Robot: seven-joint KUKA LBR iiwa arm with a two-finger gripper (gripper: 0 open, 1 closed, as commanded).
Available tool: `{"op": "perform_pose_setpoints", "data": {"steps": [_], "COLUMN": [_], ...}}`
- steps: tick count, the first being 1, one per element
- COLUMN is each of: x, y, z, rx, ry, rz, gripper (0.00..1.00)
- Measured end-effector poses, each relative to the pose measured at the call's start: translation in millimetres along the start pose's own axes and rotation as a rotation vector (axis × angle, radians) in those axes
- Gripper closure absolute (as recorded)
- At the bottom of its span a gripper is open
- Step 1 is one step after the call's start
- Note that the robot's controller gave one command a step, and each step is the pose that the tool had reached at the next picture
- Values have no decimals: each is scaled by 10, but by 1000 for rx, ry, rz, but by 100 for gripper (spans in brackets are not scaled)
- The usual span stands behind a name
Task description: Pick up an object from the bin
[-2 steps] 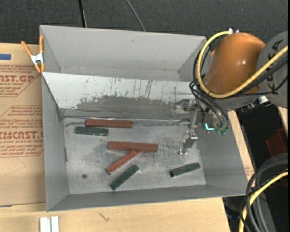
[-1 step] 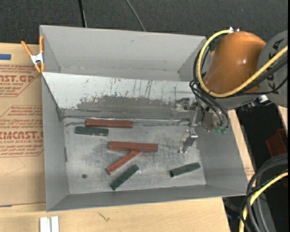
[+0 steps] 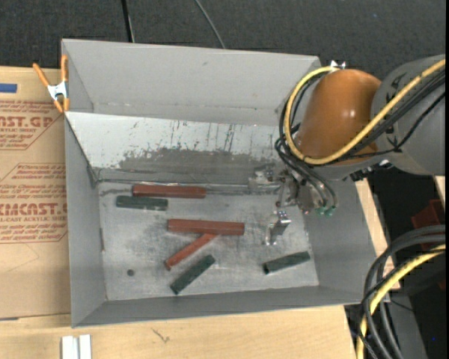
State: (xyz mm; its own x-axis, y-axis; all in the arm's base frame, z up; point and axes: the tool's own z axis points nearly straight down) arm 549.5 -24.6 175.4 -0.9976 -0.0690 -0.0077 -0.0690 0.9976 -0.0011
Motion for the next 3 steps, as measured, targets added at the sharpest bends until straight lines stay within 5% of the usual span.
{"op": "perform_pose_setpoints", "data": {"steps": [1, 2, 3], "x": [-11, -428, -427], "y": [-10, 249, 249], "z": [696, 1017, 1017], "rx": [-2, -1, -1], "ry": [3, 10, 9], "rz": [69, -13, -13], "gripper": [0, 100, 100]}}
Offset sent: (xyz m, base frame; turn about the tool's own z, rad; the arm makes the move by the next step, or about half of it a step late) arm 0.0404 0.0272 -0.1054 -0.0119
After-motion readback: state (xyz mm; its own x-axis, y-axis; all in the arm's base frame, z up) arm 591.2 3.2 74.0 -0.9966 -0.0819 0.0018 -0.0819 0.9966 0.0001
